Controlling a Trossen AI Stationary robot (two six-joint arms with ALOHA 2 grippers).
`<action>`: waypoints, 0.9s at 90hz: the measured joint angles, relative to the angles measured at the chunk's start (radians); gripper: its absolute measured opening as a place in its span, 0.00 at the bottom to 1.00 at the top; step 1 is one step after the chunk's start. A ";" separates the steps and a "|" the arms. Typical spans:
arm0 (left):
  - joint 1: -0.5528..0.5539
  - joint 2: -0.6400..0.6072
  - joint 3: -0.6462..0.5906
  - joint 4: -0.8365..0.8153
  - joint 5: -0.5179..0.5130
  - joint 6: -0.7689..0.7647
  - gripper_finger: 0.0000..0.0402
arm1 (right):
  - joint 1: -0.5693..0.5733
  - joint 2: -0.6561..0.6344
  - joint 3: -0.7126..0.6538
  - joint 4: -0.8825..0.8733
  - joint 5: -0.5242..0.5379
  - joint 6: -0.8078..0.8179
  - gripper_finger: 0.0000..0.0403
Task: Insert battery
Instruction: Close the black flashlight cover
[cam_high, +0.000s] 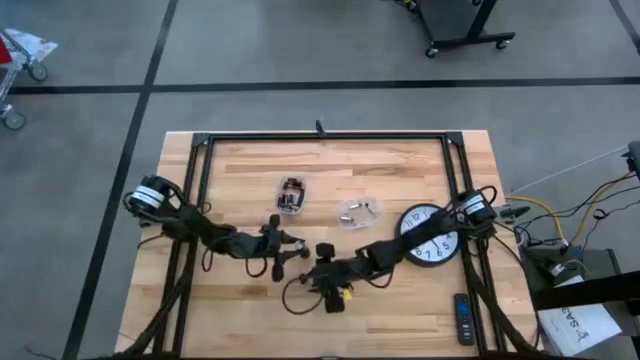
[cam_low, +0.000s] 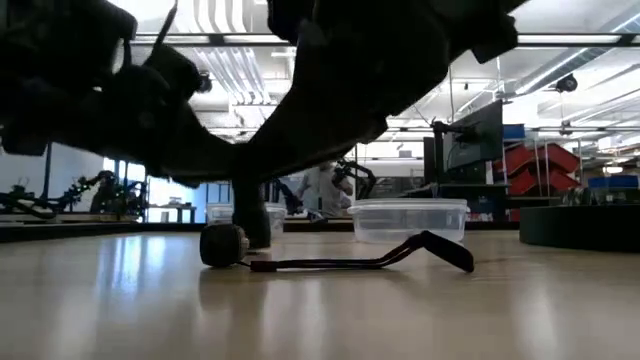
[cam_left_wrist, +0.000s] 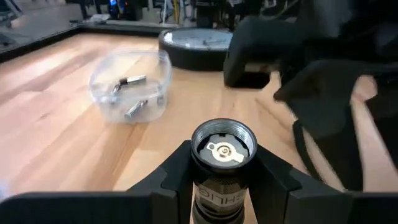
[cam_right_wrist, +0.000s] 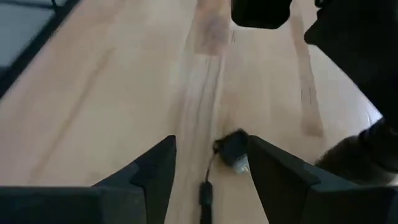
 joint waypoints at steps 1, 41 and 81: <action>0.000 0.003 0.003 0.000 0.000 -0.001 0.24 | 0.000 0.000 0.006 -0.009 0.000 -0.004 0.43; 0.000 0.045 0.054 -0.006 0.013 0.031 0.28 | -0.013 0.015 0.173 -0.272 -0.003 -0.173 0.42; 0.016 0.045 0.079 -0.049 -0.040 0.116 0.33 | -0.013 0.091 0.368 -0.529 -0.012 -0.218 0.52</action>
